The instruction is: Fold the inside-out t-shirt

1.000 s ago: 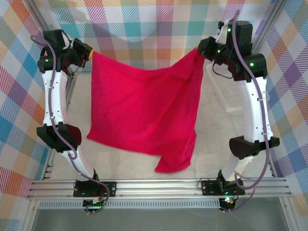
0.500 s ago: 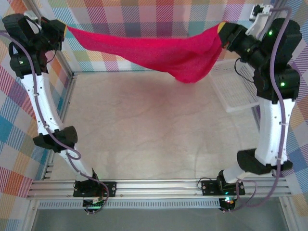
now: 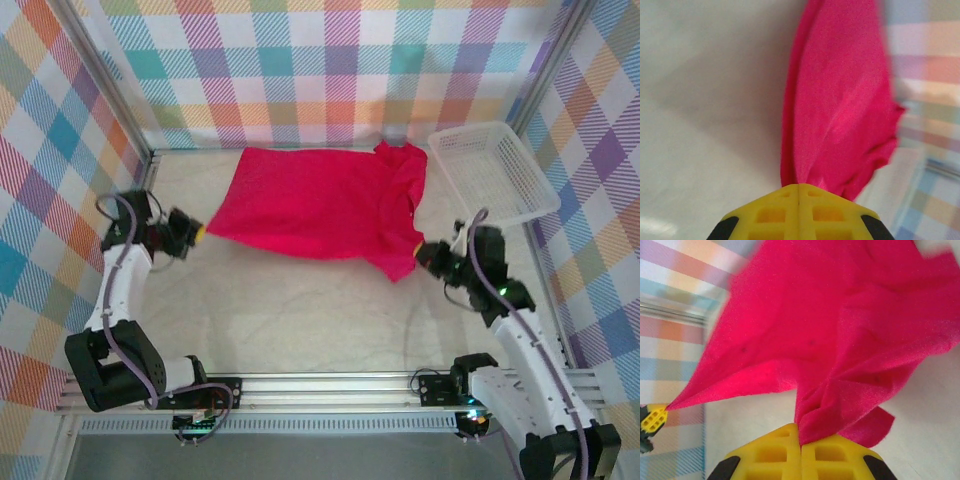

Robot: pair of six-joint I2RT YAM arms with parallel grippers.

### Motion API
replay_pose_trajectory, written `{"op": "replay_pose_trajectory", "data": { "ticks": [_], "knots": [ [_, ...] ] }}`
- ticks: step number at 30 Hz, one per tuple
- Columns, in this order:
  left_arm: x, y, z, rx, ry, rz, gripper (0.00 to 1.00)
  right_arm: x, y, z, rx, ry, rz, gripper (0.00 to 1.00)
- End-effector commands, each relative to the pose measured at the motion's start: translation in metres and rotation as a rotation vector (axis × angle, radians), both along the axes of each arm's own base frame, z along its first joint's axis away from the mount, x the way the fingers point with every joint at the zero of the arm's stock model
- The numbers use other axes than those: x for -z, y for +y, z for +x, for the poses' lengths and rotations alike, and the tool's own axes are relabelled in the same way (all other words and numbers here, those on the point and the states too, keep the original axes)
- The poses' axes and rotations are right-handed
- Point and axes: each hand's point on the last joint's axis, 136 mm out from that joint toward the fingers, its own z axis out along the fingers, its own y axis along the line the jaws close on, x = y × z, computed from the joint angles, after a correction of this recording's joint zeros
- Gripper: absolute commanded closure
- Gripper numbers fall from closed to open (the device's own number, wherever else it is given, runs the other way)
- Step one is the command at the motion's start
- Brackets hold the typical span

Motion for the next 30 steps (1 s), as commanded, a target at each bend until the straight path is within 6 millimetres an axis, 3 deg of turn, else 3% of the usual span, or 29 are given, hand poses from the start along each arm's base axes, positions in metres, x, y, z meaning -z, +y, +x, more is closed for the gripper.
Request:
{"op": "replay_pose_trajectory", "data": {
  "ticks": [1,4,8,12,18,30],
  "knots": [
    [0.046,-0.003,-0.024,0.006,0.058,0.025,1.0,0.037,-0.002,-0.01,0.052,0.04,0.06,1.0],
    [0.086,-0.008,-0.045,-0.004,0.149,0.0,1.0,0.069,-0.005,-0.032,0.055,0.123,0.05,1.0],
    [0.102,-0.008,-0.057,-0.003,0.205,0.005,1.0,0.08,-0.009,-0.054,0.068,0.159,0.05,1.0],
    [0.096,0.0,-0.065,-0.021,0.227,0.06,1.0,0.081,-0.016,-0.071,0.089,0.172,0.035,1.0],
    [0.071,0.016,-0.075,-0.07,0.21,0.166,1.0,0.096,-0.024,-0.091,0.143,0.253,0.036,1.0],
    [0.051,0.033,-0.102,-0.142,0.191,0.251,1.0,0.097,-0.034,-0.108,0.201,0.28,0.024,1.0]
  ]
}}
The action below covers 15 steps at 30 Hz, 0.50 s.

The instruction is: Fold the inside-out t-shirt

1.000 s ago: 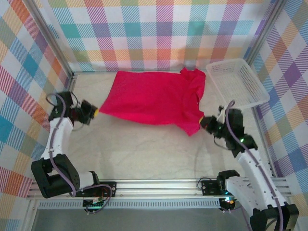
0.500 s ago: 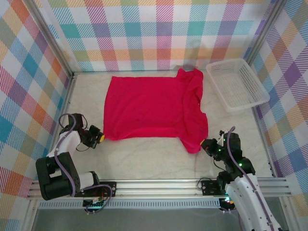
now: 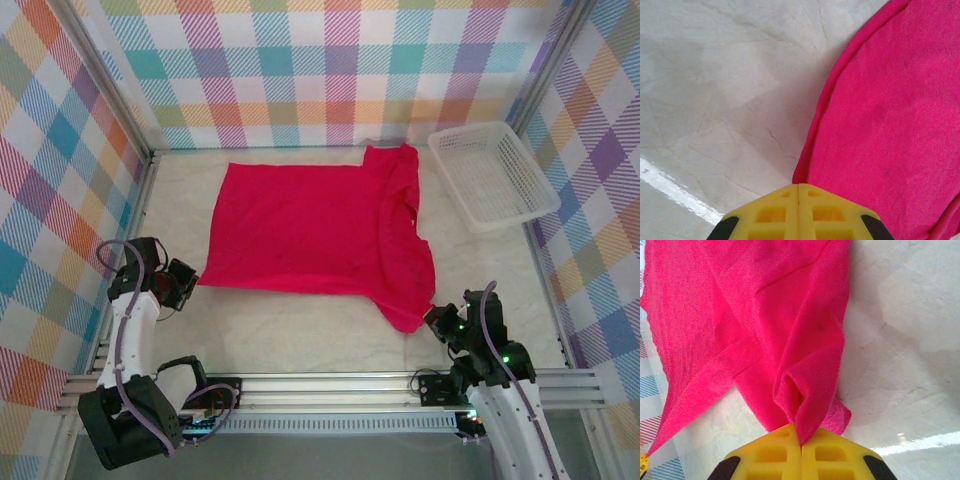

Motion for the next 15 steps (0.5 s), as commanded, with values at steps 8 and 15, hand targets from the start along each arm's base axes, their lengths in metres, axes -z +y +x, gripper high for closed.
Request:
{"op": "replay_pose_trajectory", "data": {
  "ticks": [8,15],
  "knots": [
    [-0.005,0.012,-0.012,-0.011,0.048,0.055,1.0,0.002,-0.011,-0.012,0.048,0.051,-0.037,1.0],
    [-0.009,0.012,-0.011,-0.002,0.019,0.061,0.76,-0.021,-0.013,-0.006,0.06,-0.015,-0.038,0.56]
  ]
}}
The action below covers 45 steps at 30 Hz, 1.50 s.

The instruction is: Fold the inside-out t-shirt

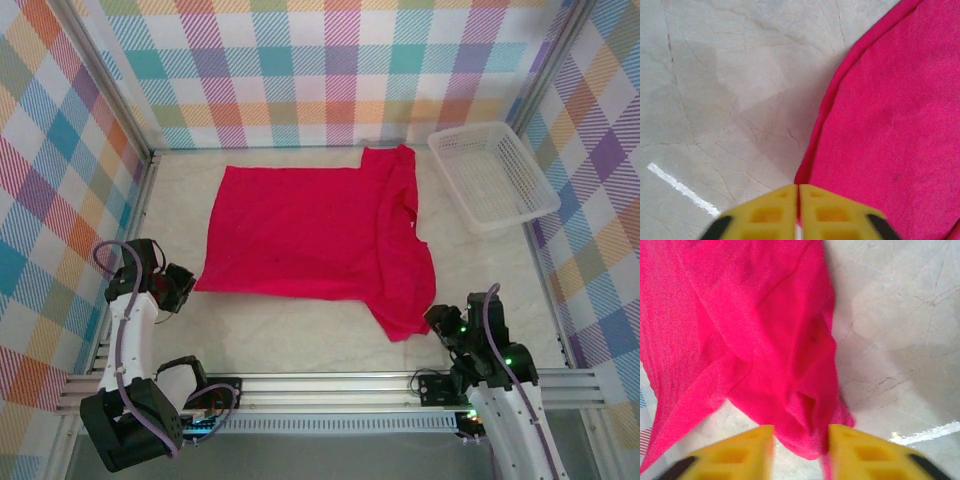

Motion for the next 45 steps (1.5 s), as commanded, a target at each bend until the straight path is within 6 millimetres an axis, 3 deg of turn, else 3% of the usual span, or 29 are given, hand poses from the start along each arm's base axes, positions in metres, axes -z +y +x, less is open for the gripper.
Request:
{"op": "replay_pose_trajectory", "data": {
  "ticks": [1,3,6,8,11,14,16,18,23,29,34,40,43,45],
  "knots": [
    [-0.014,0.007,0.001,0.0,-0.03,0.039,0.7,-0.026,-0.003,0.002,0.012,-0.059,-0.006,0.56],
    [-0.029,0.012,0.006,-0.004,-0.077,0.077,0.65,-0.041,-0.001,0.011,-0.002,-0.095,-0.014,0.57],
    [-0.056,0.011,0.021,0.005,-0.173,0.117,0.63,-0.05,0.003,0.03,-0.026,-0.054,-0.03,0.73],
    [-0.07,-0.004,0.038,0.059,-0.235,0.11,0.63,-0.048,0.008,0.048,-0.042,-0.008,-0.036,0.77],
    [-0.077,-0.05,0.072,0.201,-0.282,0.067,0.63,-0.046,0.02,0.085,-0.085,0.038,-0.037,0.73],
    [-0.065,-0.101,0.109,0.36,-0.245,0.018,0.64,-0.045,0.028,0.129,-0.11,0.063,-0.079,0.71],
    [-0.046,-0.126,0.136,0.437,-0.18,-0.005,0.7,-0.044,0.029,0.163,-0.108,0.067,-0.129,0.72],
    [-0.032,-0.137,0.161,0.46,-0.132,-0.022,0.78,-0.044,0.029,0.197,-0.1,0.059,-0.168,0.72],
    [0.009,-0.139,0.214,0.445,-0.029,-0.029,0.79,-0.022,0.04,0.273,-0.104,0.099,-0.212,0.76],
    [0.047,-0.124,0.246,0.395,0.036,-0.072,0.8,0.025,0.05,0.32,-0.111,0.184,-0.216,0.83],
    [0.085,-0.084,0.247,0.281,0.107,-0.102,0.81,0.059,0.045,0.336,-0.095,0.263,-0.27,0.9],
    [0.119,-0.02,0.221,0.066,0.169,-0.167,0.82,0.082,0.015,0.321,-0.053,0.398,-0.421,0.92],
    [0.124,0.009,0.204,-0.007,0.191,-0.161,0.84,0.081,0.0,0.311,-0.039,0.43,-0.487,0.92],
    [0.12,0.016,0.201,-0.026,0.17,-0.17,0.84,0.078,-0.002,0.308,-0.05,0.43,-0.497,0.93]
  ]
}}
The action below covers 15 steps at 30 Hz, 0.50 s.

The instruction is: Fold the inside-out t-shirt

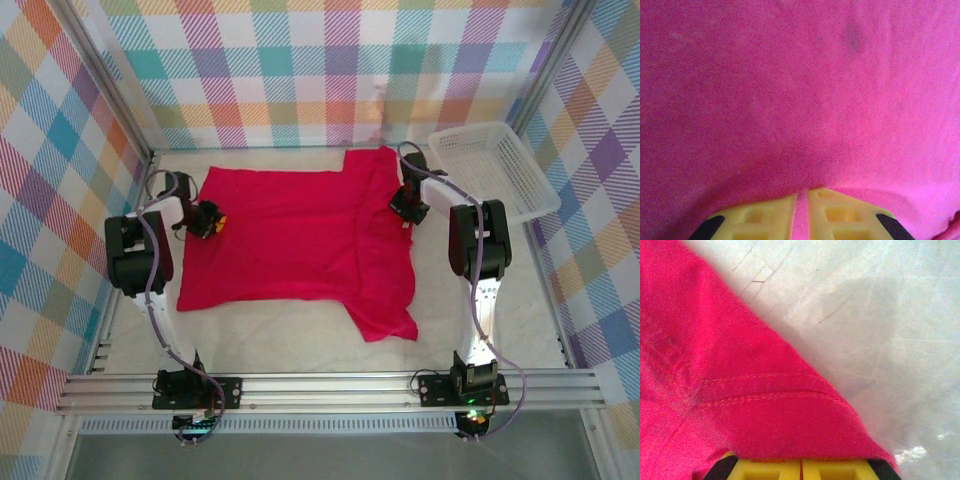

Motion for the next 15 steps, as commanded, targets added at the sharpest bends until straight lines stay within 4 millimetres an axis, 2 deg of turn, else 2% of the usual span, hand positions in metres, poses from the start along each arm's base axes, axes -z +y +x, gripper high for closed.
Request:
{"op": "replay_pose_trajectory", "data": {
  "ticks": [1,5,7,9,12,15],
  "knots": [
    [0.034,0.029,-0.042,-0.093,0.155,0.052,0.84,0.015,-0.028,-0.036,0.0,0.144,-0.13,0.94],
    [0.018,0.03,-0.043,-0.076,0.141,0.085,0.84,-0.009,-0.025,-0.035,-0.014,0.107,-0.126,0.94],
    [0.004,0.029,-0.042,-0.066,0.117,0.113,0.84,-0.033,-0.018,-0.03,-0.046,0.048,-0.122,0.91],
    [-0.01,0.021,-0.039,-0.039,0.085,0.127,0.84,-0.055,0.002,-0.024,-0.113,-0.018,-0.074,0.81],
    [-0.025,0.0,-0.034,0.019,0.05,0.131,0.84,-0.084,0.046,-0.025,-0.226,-0.096,0.014,0.66],
    [-0.029,-0.015,-0.031,0.06,0.041,0.124,0.84,-0.089,0.089,-0.033,-0.306,-0.109,0.101,0.66]
  ]
}}
